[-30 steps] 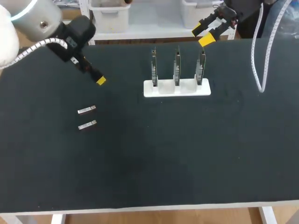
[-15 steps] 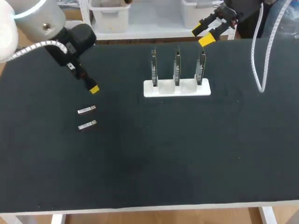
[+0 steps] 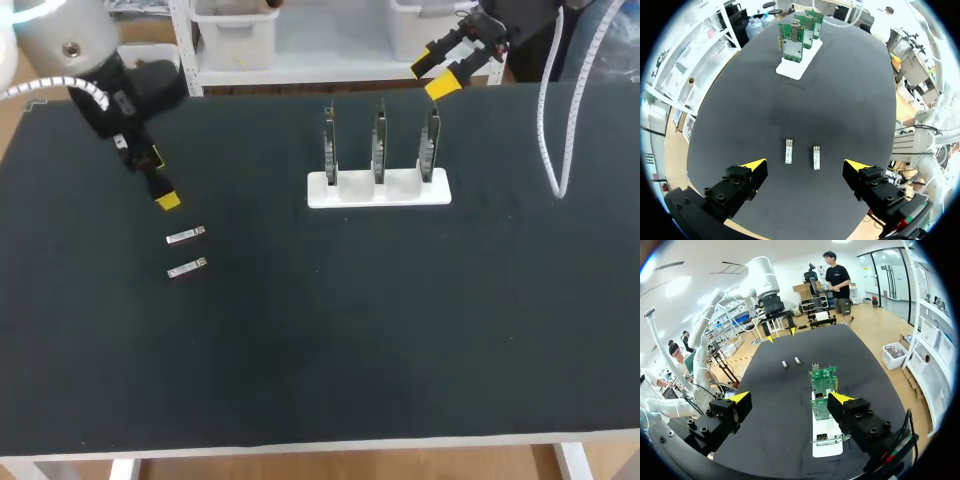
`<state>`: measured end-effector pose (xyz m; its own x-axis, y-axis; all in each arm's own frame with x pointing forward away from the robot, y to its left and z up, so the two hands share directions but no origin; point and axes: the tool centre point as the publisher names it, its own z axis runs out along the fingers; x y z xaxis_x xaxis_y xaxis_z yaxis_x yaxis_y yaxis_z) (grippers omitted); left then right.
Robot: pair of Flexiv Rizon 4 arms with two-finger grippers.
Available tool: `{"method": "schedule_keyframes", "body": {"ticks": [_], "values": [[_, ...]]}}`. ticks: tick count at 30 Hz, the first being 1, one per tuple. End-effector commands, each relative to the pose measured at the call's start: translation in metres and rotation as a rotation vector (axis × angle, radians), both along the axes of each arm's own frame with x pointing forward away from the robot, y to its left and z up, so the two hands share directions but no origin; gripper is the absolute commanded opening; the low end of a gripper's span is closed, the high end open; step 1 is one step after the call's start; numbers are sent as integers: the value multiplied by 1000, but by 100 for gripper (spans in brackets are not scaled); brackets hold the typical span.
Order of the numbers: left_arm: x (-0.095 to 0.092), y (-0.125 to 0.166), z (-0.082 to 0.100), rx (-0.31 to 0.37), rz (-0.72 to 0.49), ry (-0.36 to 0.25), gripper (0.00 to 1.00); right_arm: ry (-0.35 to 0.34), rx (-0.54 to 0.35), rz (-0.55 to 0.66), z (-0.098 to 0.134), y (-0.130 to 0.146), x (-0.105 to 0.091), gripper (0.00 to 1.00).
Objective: Pick up the optical module with the left hand, and insert it into the network port with the right hand.
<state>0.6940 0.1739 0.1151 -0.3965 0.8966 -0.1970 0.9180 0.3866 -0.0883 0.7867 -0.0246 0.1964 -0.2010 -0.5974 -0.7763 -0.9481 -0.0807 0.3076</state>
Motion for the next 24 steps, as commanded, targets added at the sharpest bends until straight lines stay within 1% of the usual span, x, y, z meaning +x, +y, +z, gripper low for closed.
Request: {"method": "schedule_keyframes", "body": {"ticks": [1,6,7,15,19,21,24], "values": [[12,-6,-1,42,-3,37,100,-2,1,-1,0,0,-1,100],[15,-12,-10,50,27,35,100,-2,1,-1,0,0,-1,100],[15,-13,-12,66,37,38,100,-2,1,-1,0,0,-1,100],[9,-17,-26,81,24,75,100,-2,1,-1,0,0,-1,100],[4,-17,-32,119,5,96,100,-2,1,-1,0,0,-1,100],[2,-14,-36,133,16,105,100,-2,1,-1,0,0,-1,100],[-1,-7,-39,153,59,98,100,-2,1,-1,0,0,-1,100]]}}
